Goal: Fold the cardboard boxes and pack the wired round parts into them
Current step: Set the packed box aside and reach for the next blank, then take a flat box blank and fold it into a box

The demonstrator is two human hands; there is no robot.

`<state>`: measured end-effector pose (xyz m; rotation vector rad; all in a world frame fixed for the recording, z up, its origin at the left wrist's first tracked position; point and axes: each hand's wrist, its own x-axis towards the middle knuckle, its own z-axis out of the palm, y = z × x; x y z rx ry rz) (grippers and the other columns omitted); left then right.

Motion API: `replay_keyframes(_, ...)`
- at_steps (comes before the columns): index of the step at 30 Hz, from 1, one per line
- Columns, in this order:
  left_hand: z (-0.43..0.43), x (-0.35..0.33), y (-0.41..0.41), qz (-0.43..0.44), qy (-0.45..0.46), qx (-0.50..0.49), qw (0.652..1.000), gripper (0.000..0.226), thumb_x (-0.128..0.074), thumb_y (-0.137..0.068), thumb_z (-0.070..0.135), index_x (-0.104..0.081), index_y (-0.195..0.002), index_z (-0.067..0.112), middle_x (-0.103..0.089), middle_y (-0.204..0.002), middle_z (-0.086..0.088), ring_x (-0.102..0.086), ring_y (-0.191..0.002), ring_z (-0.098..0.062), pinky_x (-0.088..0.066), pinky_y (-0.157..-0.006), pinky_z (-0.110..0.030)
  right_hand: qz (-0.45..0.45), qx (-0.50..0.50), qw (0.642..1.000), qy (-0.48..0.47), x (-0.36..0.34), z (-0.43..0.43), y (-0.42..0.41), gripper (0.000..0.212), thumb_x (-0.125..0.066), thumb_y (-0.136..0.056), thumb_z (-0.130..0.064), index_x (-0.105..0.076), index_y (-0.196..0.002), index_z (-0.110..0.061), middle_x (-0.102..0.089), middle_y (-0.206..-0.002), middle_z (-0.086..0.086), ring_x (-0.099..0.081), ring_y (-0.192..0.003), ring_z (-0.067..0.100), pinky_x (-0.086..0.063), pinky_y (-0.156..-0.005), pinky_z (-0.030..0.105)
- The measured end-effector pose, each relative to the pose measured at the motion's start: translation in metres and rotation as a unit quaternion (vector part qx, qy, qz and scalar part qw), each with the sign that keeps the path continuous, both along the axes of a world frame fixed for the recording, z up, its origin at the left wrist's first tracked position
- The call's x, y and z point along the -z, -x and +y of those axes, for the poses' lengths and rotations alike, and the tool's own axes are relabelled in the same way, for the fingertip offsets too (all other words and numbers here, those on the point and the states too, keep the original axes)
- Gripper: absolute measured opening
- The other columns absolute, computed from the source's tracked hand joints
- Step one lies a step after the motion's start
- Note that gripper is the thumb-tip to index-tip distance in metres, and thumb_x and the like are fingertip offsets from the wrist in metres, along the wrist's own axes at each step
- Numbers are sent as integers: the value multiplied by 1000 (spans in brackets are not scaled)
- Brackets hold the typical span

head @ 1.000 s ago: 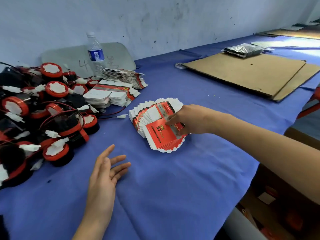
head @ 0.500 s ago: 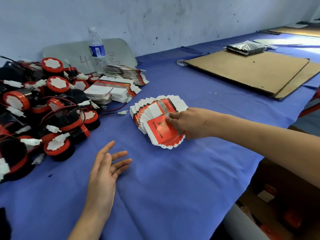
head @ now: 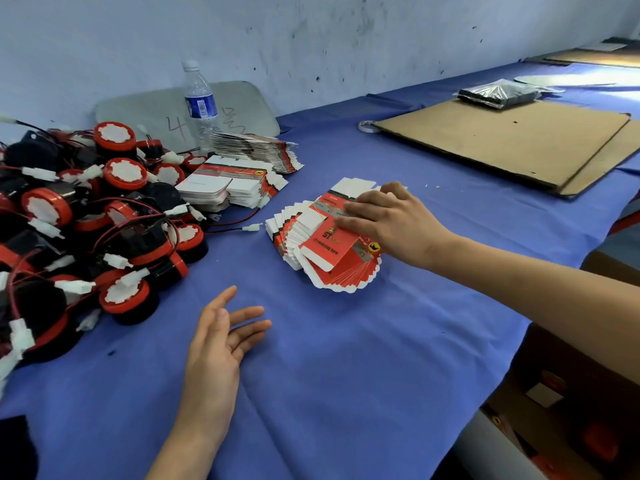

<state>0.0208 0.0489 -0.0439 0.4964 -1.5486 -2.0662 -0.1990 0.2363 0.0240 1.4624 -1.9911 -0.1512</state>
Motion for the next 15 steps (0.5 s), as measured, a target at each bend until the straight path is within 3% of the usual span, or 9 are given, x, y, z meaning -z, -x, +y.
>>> replay_keyframes(3, -1, 2, 0, 1, -2, -1, 1000, 29, -31, -105, 22, -58, -116, 25, -74, -87, -5, -71, -80, -17, -57, -73, -20, 48, 24, 998, 18, 8, 4, 3, 44, -78, -74, -7, -70, -116, -16, -71, -109, 10, -69, -94, 26, -53, -79, 38)
replay_keyframes(7, -3, 4, 2, -2, 4, -6, 1000, 29, -32, -104, 22, -58, -117, 24, -74, -87, -6, -71, -82, -18, -57, -73, -20, 107, 137, 982, 74, 9, 14, 11, 37, -64, -78, -4, -71, -113, -18, -72, -108, 5, -68, -93, 24, -50, -79, 35)
replay_keyframes(11, -3, 5, 4, -7, 19, -17, 1000, 27, -36, -103, 19, -60, -115, 25, -72, -95, -11, -71, -83, -19, -57, -71, -21, -3, 82, 959, 270, -20, 12, 6, 35, -52, -83, 9, -71, -109, -6, -73, -103, 8, -67, -88, 31, -47, -76, 41)
replay_keyframes(13, -2, 3, 2, -9, 40, -42, 998, 24, -44, -100, 21, -58, -117, 30, -69, -107, -8, -70, -90, -16, -57, -73, -20, -193, -10, 901, 389, -34, -4, -10, 31, -49, -87, 5, -67, -108, -9, -71, -98, -2, -64, -88, 20, -45, -76, 34)
replay_keyframes(15, -1, -3, -3, -11, 112, -64, 992, 36, -55, -95, 36, -48, -129, 43, -61, -124, 9, -63, -107, -3, -53, -82, -19, -444, -97, 757, 469, -39, -30, -37, 30, -49, -82, 1, -61, -99, -20, -66, -86, -13, -58, -80, 5, -45, -72, 22)
